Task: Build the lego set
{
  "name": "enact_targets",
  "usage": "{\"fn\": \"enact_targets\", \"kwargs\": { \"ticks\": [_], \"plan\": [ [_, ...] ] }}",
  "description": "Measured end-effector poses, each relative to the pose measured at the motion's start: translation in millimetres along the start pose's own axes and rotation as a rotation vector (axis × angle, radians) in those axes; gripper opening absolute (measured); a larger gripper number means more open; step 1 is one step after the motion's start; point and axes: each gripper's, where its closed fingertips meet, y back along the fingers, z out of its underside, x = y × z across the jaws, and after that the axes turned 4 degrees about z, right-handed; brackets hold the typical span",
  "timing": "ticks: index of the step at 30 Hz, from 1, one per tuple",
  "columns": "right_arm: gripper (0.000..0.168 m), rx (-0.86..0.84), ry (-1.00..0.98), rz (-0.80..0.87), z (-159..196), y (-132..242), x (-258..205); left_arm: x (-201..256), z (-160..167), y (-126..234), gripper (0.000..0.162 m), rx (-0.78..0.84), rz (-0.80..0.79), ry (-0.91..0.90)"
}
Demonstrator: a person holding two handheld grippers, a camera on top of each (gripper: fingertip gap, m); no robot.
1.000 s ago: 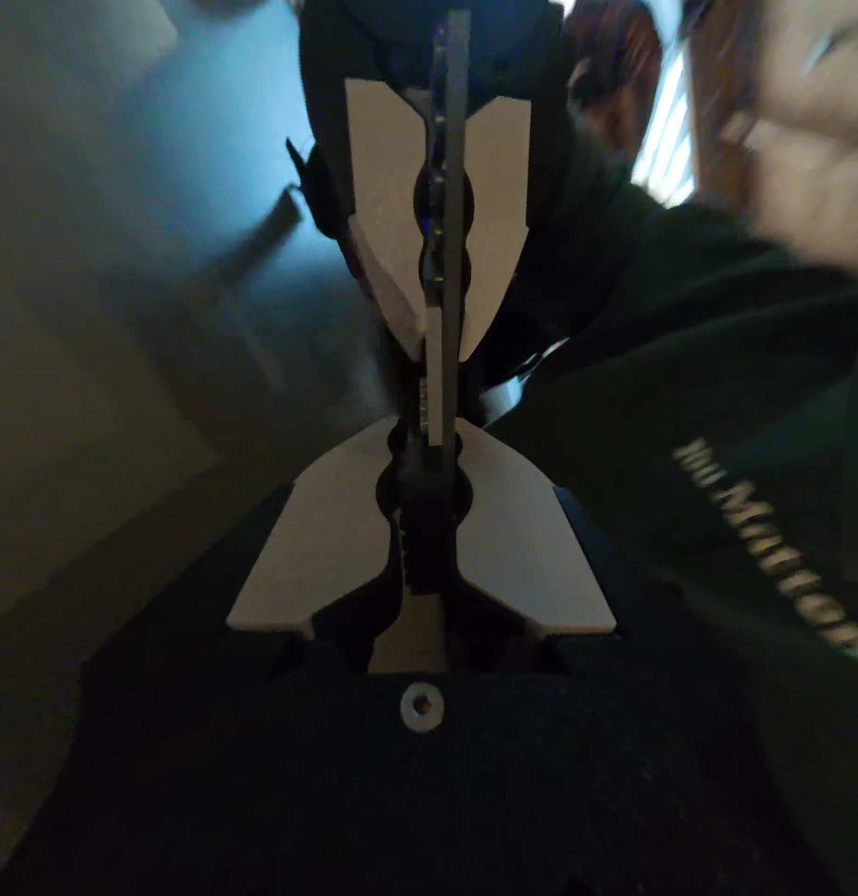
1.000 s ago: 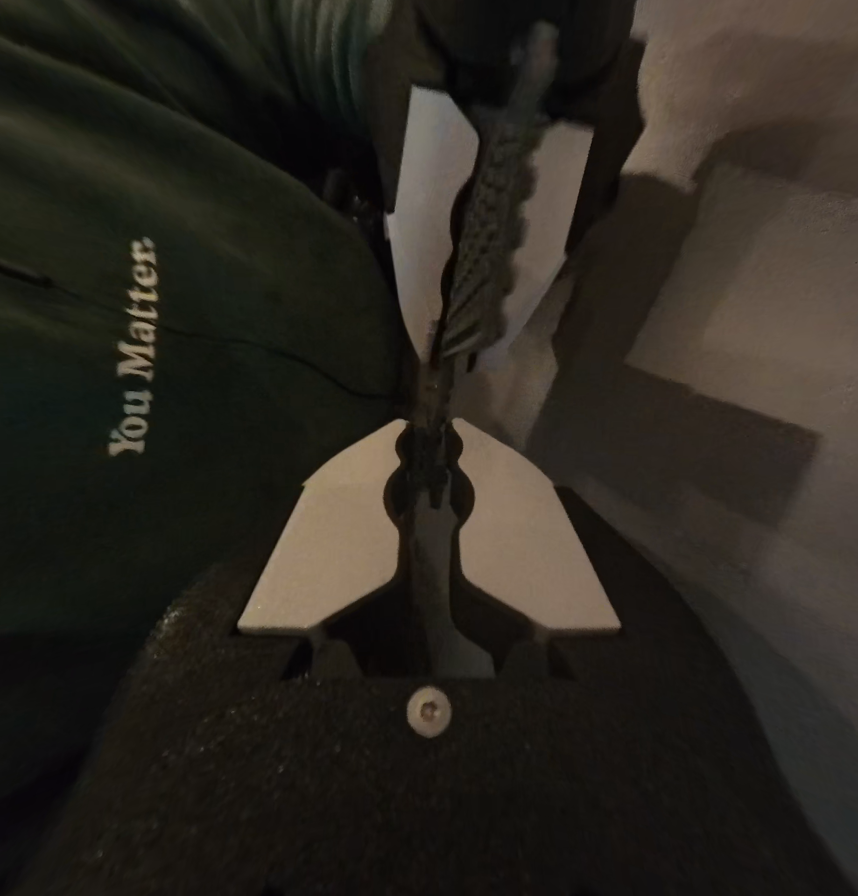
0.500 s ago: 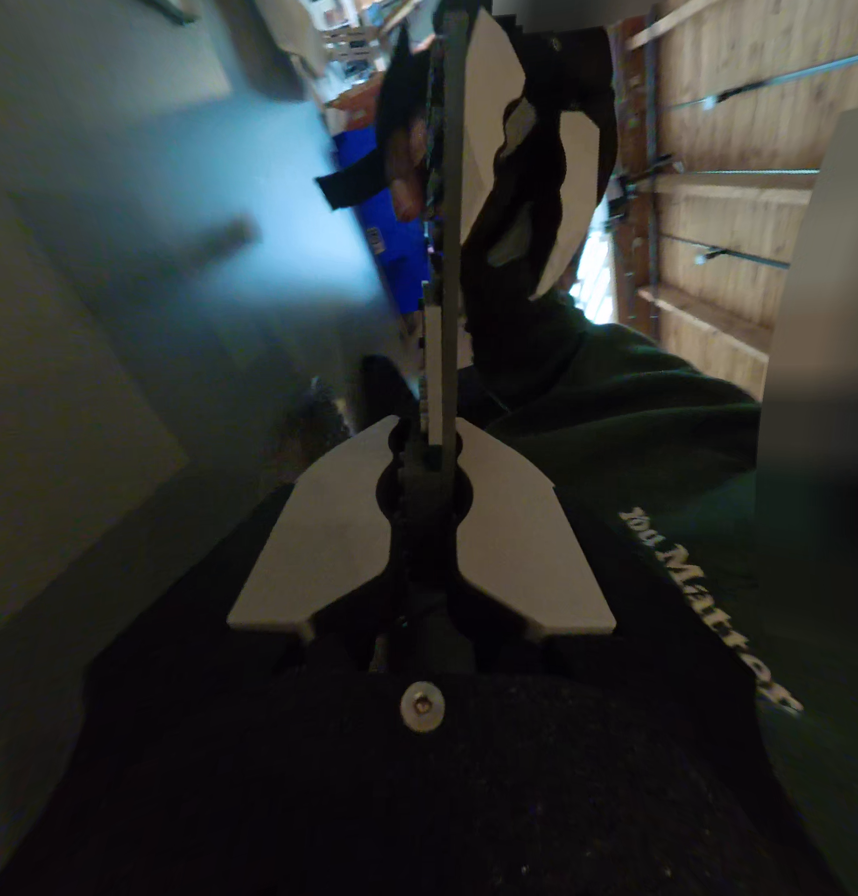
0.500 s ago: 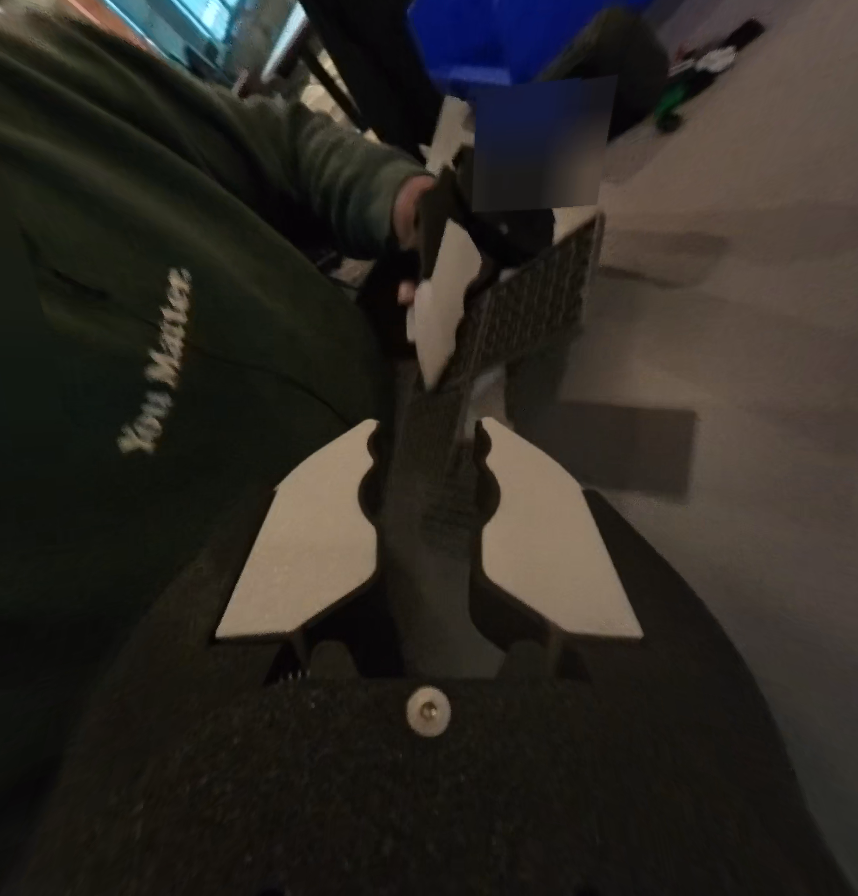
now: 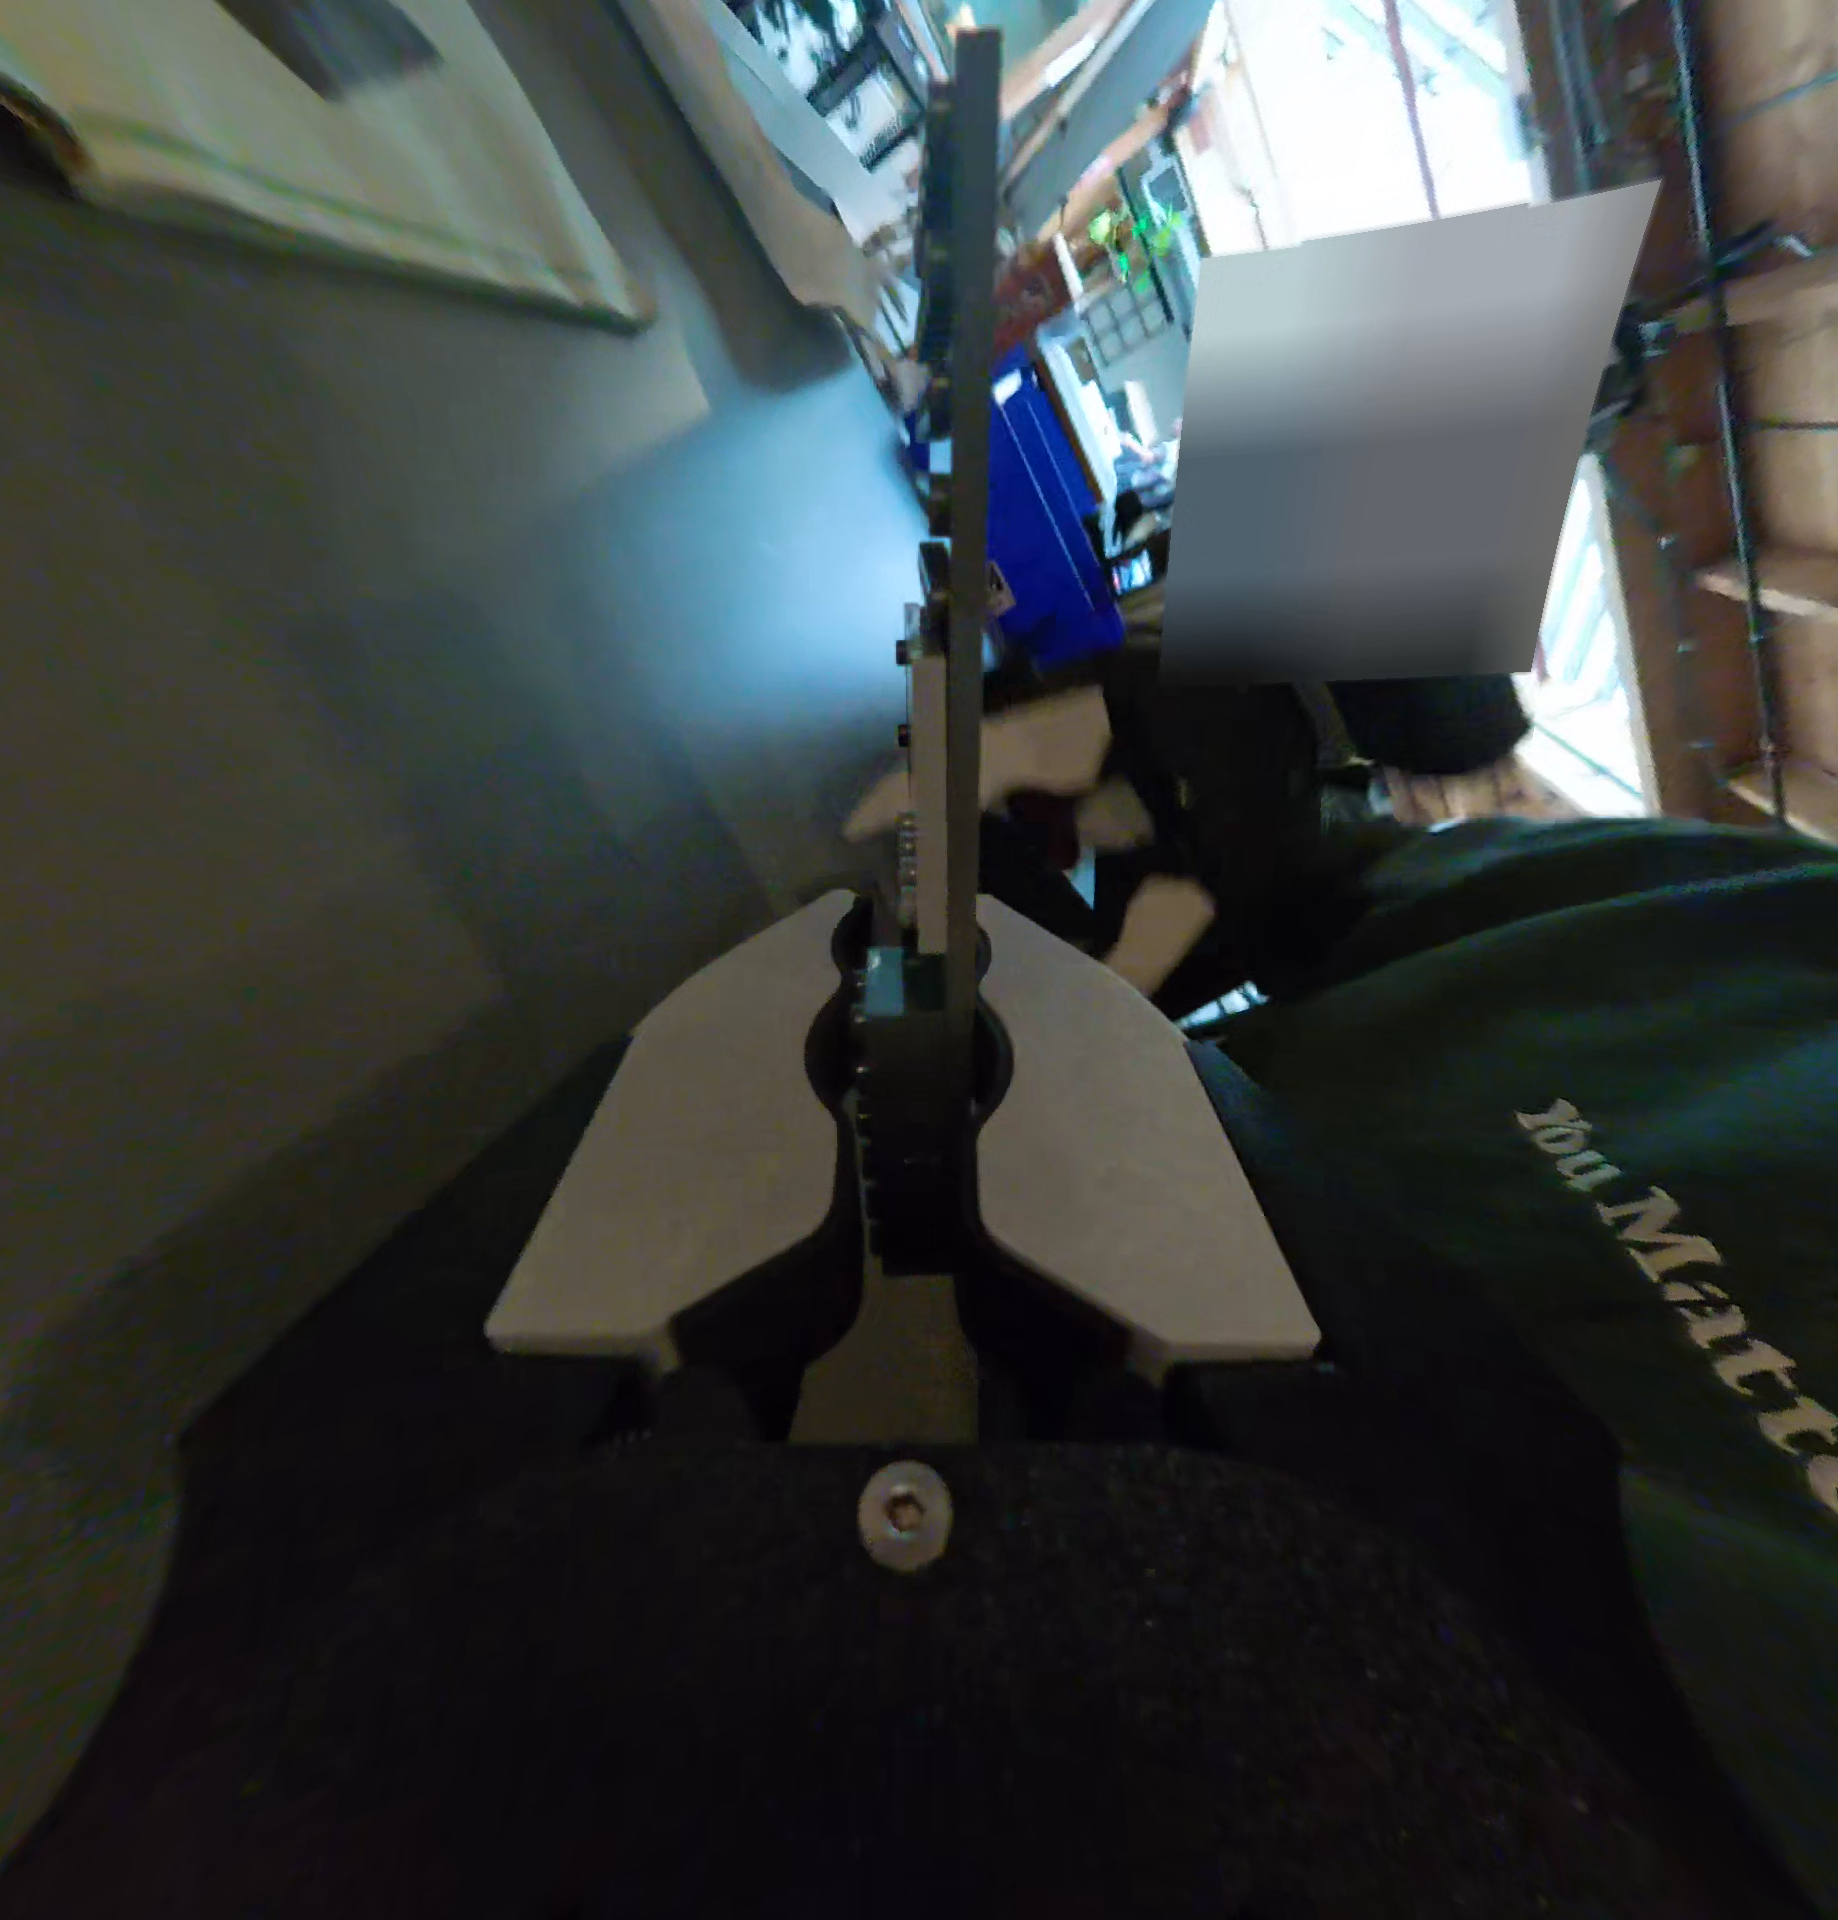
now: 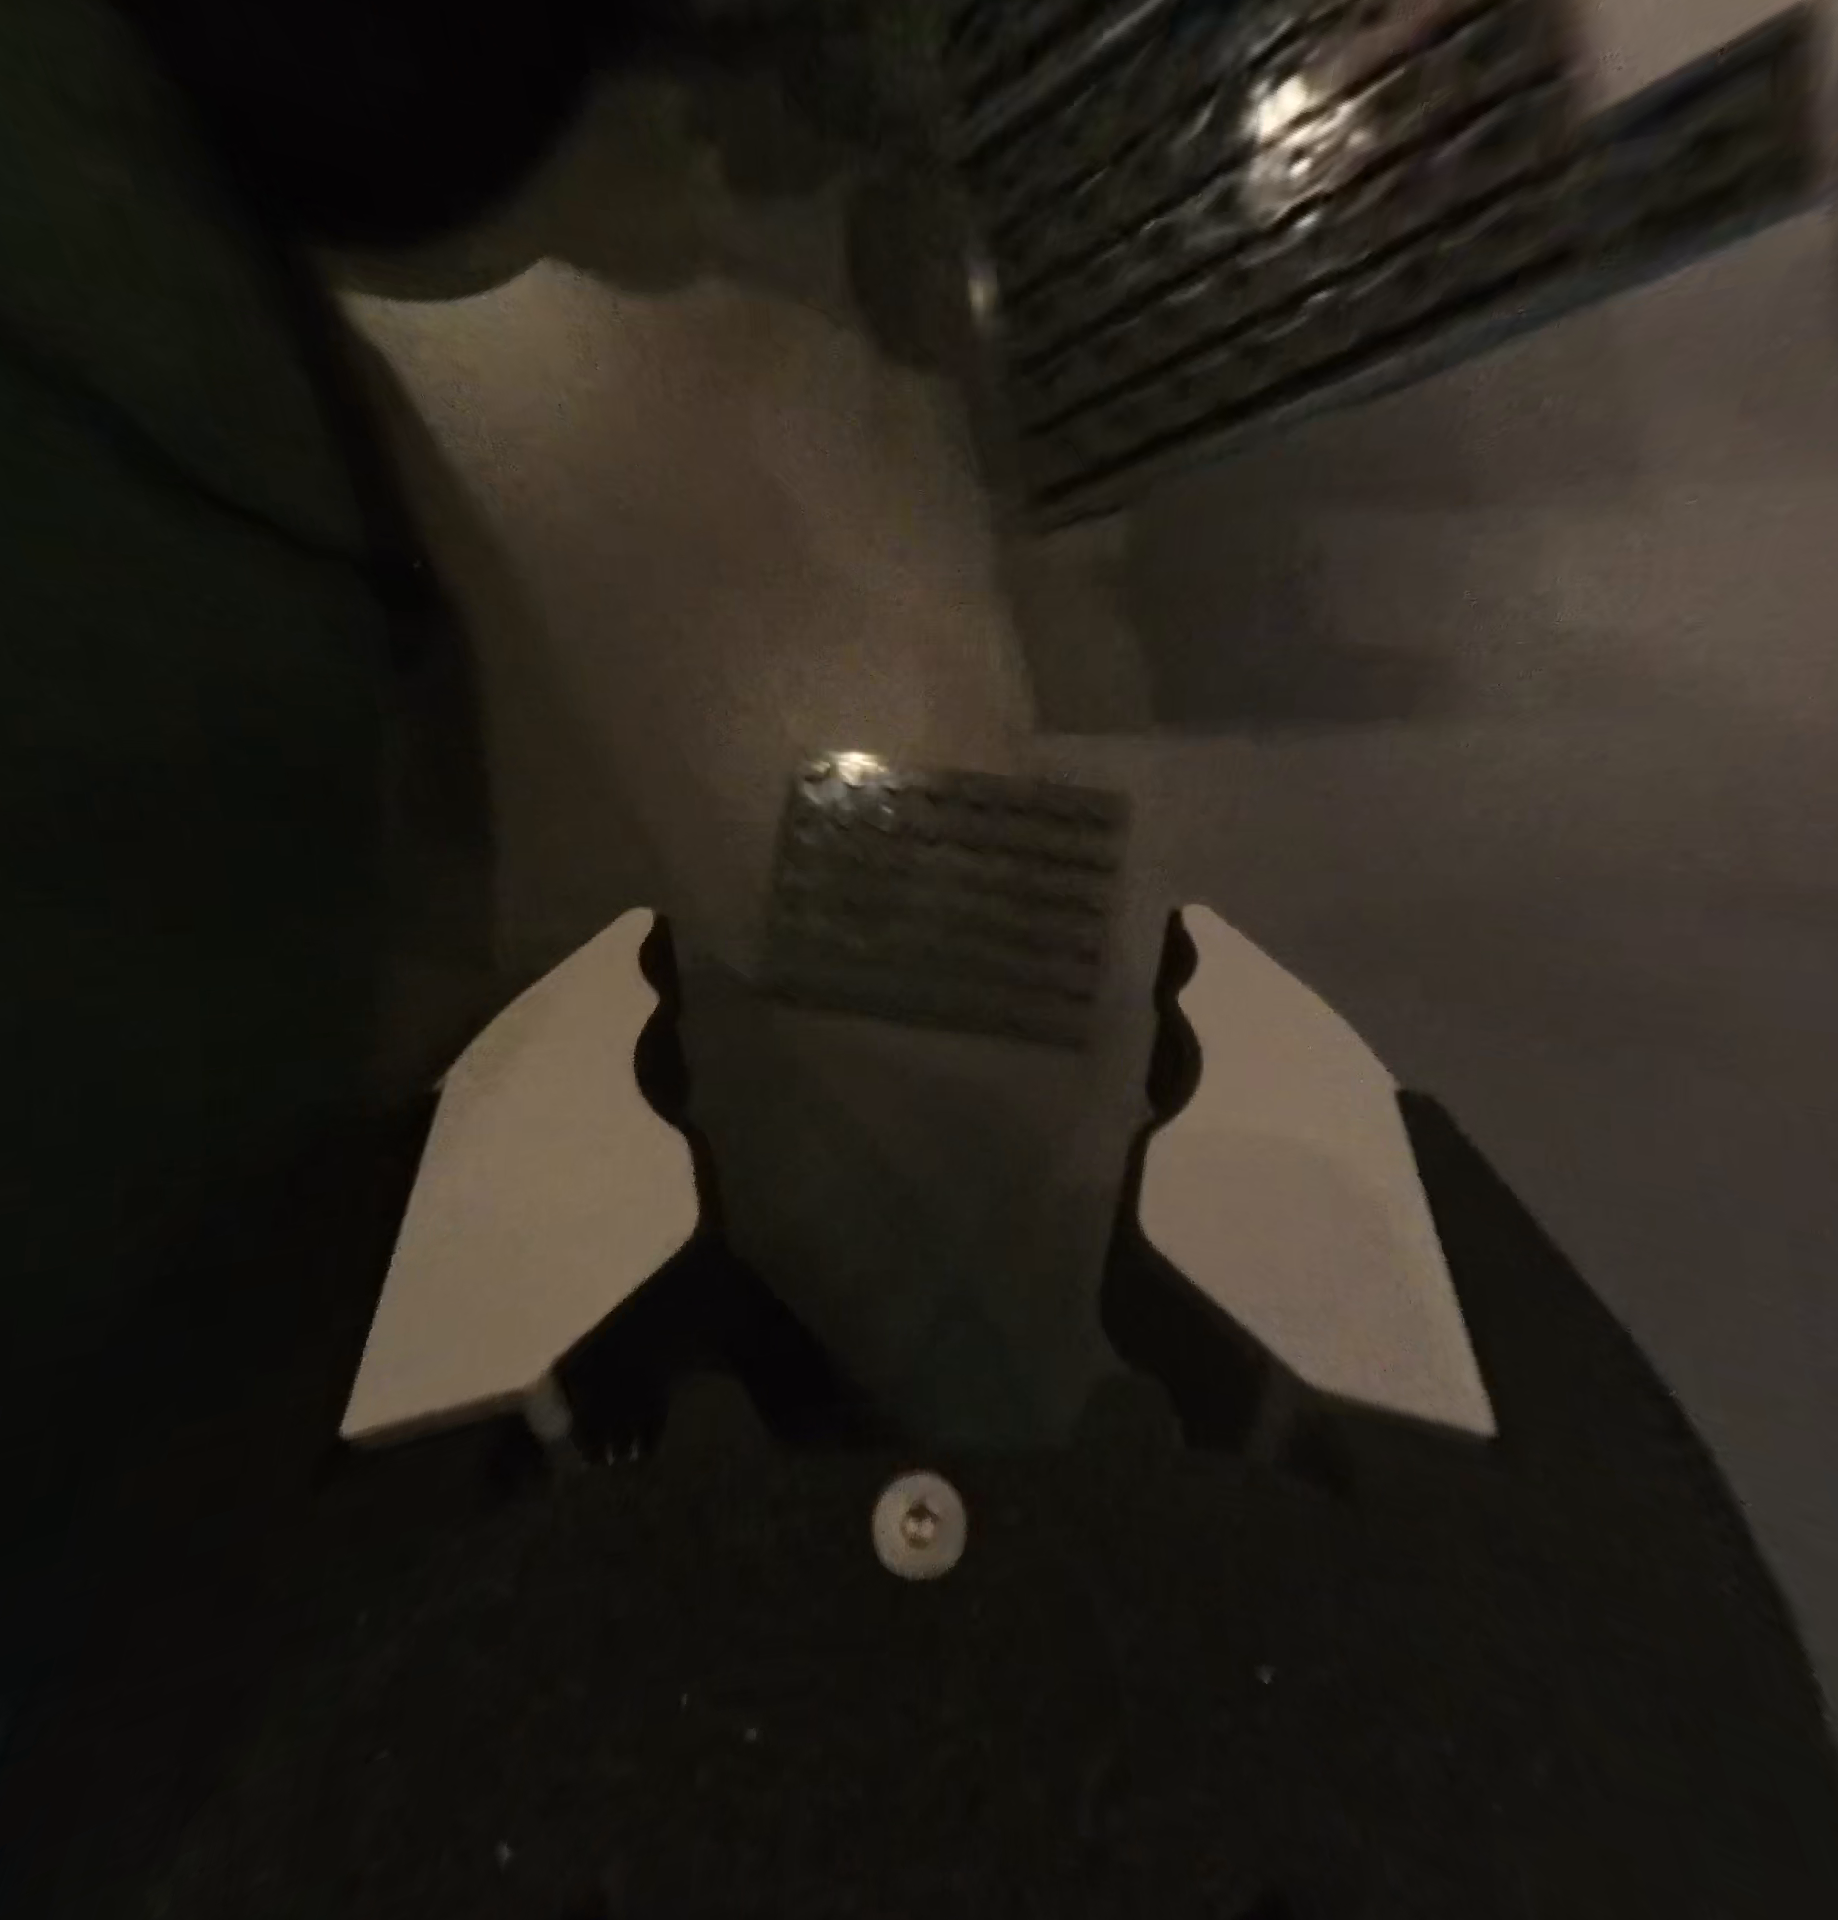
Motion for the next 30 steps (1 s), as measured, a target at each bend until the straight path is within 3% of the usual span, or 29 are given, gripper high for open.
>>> {"fn": "enact_targets", "kwargs": {
  "ticks": [2, 5, 14, 17, 23, 26, 30],
  "plan": [
    [0.084, -0.015, -0.017, 0.097, 5, -5, 1, 0, -4, 5, 0.015, 0.018, -0.001, -0.002],
    [0.065, 0.013, -0.079, 0.107, 4, -4, 0, 2, -7, 10, 0.015, 0.029, -0.003, -0.027],
    [0.063, 0.026, -0.154, -0.045, -5, 19, 14, 15, -1, 19, 0.015, 0.049, 0.005, -0.096],
    [0.064, 0.083, -0.324, -0.302, -24, 32, 9, 16, 1, 22, 0.015, 0.058, 0.014, -0.091],
    [0.064, 0.229, -0.711, -0.997, -70, 60, -8, 20, 0, 27, 0.014, 0.065, 0.012, -0.118],
    [0.064, 0.222, -0.757, -1.158, -74, 59, -7, 22, -3, 31, 0.014, 0.083, 0.018, -0.122],
    [0.064, 0.161, -0.801, -1.206, -68, 47, 3, 22, -5, 36, 0.014, 0.090, 0.019, -0.125]
  ]
}}
